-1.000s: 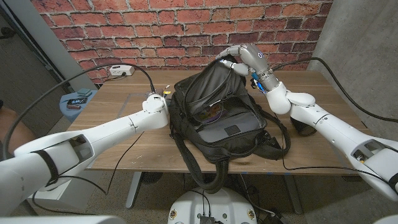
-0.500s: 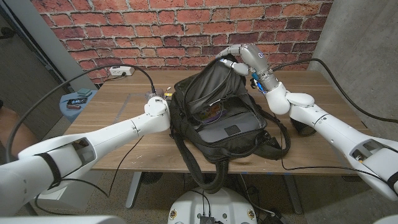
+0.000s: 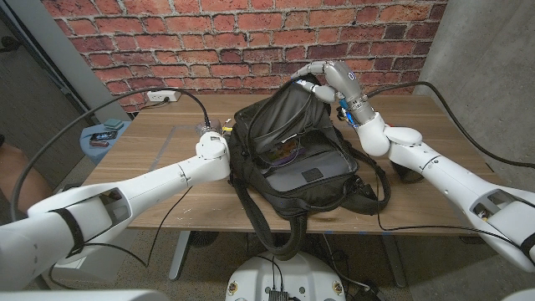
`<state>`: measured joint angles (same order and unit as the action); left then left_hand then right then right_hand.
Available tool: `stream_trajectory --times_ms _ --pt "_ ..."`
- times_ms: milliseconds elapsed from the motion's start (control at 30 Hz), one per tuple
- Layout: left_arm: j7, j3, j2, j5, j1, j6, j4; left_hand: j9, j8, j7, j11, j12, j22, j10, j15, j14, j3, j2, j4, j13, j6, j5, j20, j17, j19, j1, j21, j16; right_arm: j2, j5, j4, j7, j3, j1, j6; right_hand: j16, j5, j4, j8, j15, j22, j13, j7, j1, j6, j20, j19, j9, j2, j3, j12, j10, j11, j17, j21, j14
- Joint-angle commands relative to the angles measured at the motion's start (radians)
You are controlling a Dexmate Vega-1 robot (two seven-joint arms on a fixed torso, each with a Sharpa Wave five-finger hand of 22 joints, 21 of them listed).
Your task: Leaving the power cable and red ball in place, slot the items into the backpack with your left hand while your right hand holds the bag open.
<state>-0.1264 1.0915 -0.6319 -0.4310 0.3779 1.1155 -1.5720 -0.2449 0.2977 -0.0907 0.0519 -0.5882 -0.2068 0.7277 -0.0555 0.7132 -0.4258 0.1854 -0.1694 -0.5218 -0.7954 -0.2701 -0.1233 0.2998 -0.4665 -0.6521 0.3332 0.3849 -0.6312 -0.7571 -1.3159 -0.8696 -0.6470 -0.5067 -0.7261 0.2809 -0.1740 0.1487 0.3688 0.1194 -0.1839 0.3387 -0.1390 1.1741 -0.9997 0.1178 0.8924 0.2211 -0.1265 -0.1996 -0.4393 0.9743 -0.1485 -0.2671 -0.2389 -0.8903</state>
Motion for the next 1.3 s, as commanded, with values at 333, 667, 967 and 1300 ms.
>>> stream_trajectory --times_ms 333,667,967,1300 --pt "0.008 -0.023 -0.04 -0.008 0.018 0.032 -0.09 -0.011 0.003 0.003 -0.002 -0.008 -0.006 -0.003 -0.001 -0.001 0.011 -0.198 0.011 -0.018 -0.003 -0.008 0.001 0.014 -0.005 -0.207 0.007 0.005 0.009 0.002 -0.003 0.004 0.001 0.001 0.002 -0.005 -0.004 -0.003 0.002 0.121 -0.002 0.004 0.0 0.006 -0.005 0.078 0.005 0.004 -0.008 0.007 0.004 0.01 -0.003 -0.007 -0.002 -0.009" --pt "0.049 0.009 -0.053 -0.002 0.006 0.091 -0.118 -0.018 -0.048 -0.014 -0.049 0.024 -0.007 -0.116 0.055 -0.083 0.037 -0.182 0.038 -0.044 0.103 -0.004 -0.038 0.02 0.06 -0.147 -0.015 -0.032 0.011 0.002 -0.005 0.002 0.001 -0.001 0.006 -0.007 -0.004 -0.003 0.0 0.121 -0.002 0.006 -0.002 0.007 -0.006 0.079 0.004 0.005 -0.01 0.008 0.005 0.009 0.0 -0.008 -0.001 -0.01" --pt "0.006 0.042 -0.043 -0.017 0.013 0.155 -0.138 -0.009 -0.078 -0.029 -0.078 0.051 -0.009 -0.168 0.089 -0.116 0.049 -0.175 0.054 -0.048 0.16 0.001 -0.056 0.022 0.086 -0.102 -0.024 -0.046 0.012 0.003 0.003 -0.007 -0.001 0.001 -0.004 -0.008 -0.004 -0.003 0.0 0.121 -0.002 0.007 -0.002 0.007 -0.006 0.078 0.004 0.005 -0.011 0.01 0.006 0.011 -0.001 -0.009 -0.001 -0.012" --pt "-0.06 0.099 -0.016 -0.045 0.0 0.199 -0.118 -0.005 -0.091 -0.057 -0.111 0.062 -0.01 -0.185 0.117 -0.136 0.06 -0.163 0.061 -0.053 0.196 0.009 -0.077 0.024 0.103 -0.069 -0.03 -0.053 0.011 0.009 0.011 -0.018 0.003 -0.003 -0.015 -0.009 -0.004 -0.003 -0.001 0.121 -0.002 0.007 -0.003 0.008 -0.007 0.078 0.004 0.005 -0.011 0.011 0.007 0.012 -0.002 -0.009 -0.001 -0.012"
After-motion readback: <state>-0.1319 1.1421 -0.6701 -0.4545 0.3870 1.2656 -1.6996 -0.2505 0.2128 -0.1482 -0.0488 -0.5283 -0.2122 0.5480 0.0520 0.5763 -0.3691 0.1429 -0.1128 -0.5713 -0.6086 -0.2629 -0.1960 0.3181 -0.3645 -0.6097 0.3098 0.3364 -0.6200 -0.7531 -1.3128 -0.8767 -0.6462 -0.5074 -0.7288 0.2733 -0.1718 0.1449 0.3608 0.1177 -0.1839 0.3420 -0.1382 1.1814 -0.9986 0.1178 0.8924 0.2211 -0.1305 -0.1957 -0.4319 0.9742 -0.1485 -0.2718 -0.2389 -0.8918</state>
